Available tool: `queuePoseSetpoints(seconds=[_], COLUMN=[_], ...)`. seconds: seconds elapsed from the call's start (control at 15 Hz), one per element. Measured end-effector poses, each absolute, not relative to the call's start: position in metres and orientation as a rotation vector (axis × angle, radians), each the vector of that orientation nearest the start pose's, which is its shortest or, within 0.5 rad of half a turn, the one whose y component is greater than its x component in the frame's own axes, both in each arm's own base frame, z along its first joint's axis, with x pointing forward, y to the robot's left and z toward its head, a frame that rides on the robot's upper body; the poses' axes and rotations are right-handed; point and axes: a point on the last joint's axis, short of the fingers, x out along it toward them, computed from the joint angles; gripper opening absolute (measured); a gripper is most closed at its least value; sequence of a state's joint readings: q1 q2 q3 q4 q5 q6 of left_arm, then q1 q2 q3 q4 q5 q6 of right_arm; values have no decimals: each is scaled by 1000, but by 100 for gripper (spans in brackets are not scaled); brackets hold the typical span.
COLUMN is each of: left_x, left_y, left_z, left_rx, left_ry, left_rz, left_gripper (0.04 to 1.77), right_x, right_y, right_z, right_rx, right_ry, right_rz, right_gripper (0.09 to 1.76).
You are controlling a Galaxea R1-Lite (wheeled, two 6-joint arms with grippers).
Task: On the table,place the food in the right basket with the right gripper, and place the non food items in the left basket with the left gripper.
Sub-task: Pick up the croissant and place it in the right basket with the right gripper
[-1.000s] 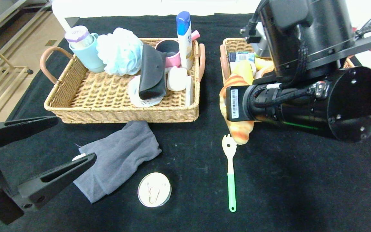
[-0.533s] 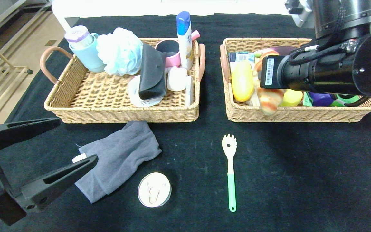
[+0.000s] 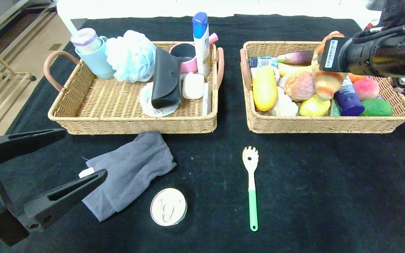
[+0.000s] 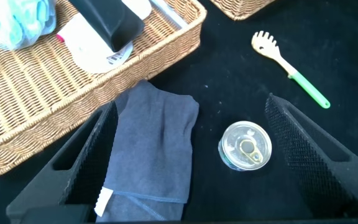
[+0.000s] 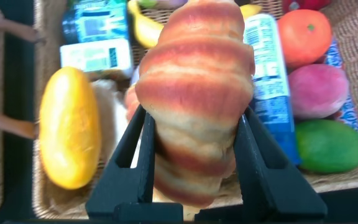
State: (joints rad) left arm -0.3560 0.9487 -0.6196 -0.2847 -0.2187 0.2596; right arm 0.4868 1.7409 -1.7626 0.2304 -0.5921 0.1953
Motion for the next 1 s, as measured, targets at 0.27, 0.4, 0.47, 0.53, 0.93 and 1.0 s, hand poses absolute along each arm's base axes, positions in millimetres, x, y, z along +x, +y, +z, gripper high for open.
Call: queuePoseSetpoints(seconds=[0.27,0.4,0.47,0.53,0.93,1.0], left_x=[108,108,108,108,108,108], left_y=[-45,-45,-45,-45,-45,-45], left_z=[254,254,254,254,254,254], left_rx=[255,255,255,255,255,255], left_ry=[-30,-30,-29,-30,-31,-31], left_rz=[-575,-575,-575,-575,-575,-575], left_gripper=[172,172,172,172,172,172], right_x=[300,308,314,319,337,338], right_y=[108,94,89,83,70,69], right_z=[358,355,354,353,349,348], right_rx=[106,110,109,113,107,107], right_ry=[161,171,172,164,130,132], right_rz=[-170,-180,-187,-197,-228,-229], right_gripper=[82,82,82,82,87,98])
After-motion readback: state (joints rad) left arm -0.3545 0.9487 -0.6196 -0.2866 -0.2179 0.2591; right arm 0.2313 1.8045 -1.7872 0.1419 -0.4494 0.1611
